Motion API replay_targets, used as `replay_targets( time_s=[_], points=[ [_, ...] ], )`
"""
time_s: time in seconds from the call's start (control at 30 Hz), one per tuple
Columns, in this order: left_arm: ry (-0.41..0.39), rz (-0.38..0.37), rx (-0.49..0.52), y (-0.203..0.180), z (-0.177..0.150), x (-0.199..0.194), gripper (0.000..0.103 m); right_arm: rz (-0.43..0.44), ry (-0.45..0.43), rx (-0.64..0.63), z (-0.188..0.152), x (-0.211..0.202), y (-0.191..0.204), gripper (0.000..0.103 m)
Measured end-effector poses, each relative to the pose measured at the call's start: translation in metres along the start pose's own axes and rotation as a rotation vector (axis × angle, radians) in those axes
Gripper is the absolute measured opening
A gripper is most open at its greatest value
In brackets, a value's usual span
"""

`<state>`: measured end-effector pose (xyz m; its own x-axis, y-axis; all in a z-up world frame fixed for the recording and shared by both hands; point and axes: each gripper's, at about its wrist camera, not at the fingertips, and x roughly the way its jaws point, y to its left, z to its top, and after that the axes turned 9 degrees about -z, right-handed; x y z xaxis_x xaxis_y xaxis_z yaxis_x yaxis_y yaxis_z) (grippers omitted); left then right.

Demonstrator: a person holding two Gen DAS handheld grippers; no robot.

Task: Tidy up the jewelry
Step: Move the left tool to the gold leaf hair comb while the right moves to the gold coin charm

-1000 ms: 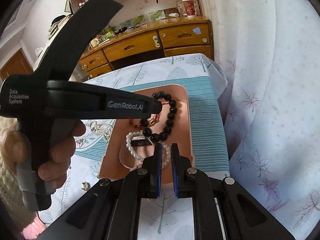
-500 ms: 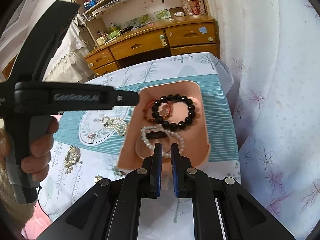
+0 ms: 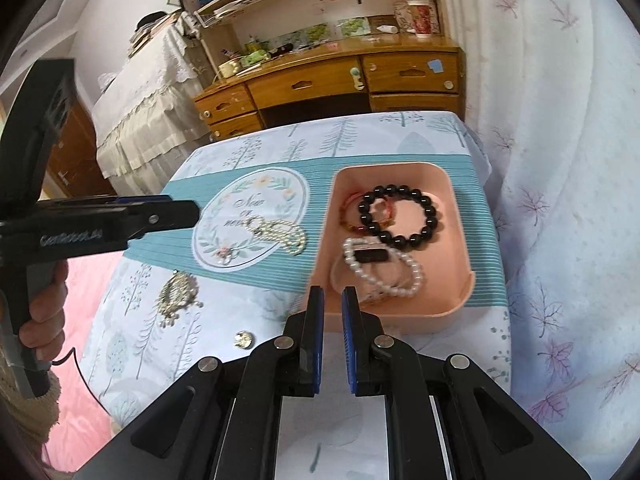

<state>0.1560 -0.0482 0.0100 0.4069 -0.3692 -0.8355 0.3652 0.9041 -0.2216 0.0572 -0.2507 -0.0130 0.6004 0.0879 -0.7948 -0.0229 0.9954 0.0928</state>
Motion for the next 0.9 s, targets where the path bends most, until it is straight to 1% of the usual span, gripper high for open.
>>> replay_targets(
  time_s=[0.17,0.23,0.37,0.4,0.5,0.53,0.6,0.77,0.9],
  points=[
    [-0.013,0.039,-0.023,0.028,-0.025,-0.031,0.044,0.022,0.003,-0.048,-0.002,-0.009,0.029,0.01],
    [-0.002,0.065,-0.041,0.038,-0.033,-0.04,0.044,0.031,0.007,-0.069,-0.003,-0.01,0.039,0.01],
    [0.003,0.083,-0.074,0.061,-0.048,-0.052,0.044,0.049,0.021,-0.11,-0.004,-0.011,0.06,0.01],
    [0.005,0.089,-0.082,0.068,-0.051,-0.053,0.044,0.053,0.026,-0.119,-0.004,-0.01,0.065,0.012],
    [0.031,0.098,-0.11,0.083,-0.064,-0.049,0.044,0.065,0.042,-0.14,-0.004,-0.006,0.079,0.023],
    [0.046,0.099,-0.112,0.088,-0.07,-0.044,0.044,0.071,0.047,-0.149,-0.005,-0.004,0.085,0.024],
    [0.07,0.098,-0.099,0.092,-0.079,-0.035,0.044,0.08,0.061,-0.16,-0.004,0.002,0.093,0.024],
    [0.11,0.099,0.065,0.095,-0.1,-0.003,0.044,0.096,0.127,-0.174,-0.006,0.025,0.108,0.024],
    [0.128,0.089,0.142,0.099,-0.108,0.016,0.044,0.11,0.193,-0.144,-0.009,0.047,0.106,0.024]
  ],
)
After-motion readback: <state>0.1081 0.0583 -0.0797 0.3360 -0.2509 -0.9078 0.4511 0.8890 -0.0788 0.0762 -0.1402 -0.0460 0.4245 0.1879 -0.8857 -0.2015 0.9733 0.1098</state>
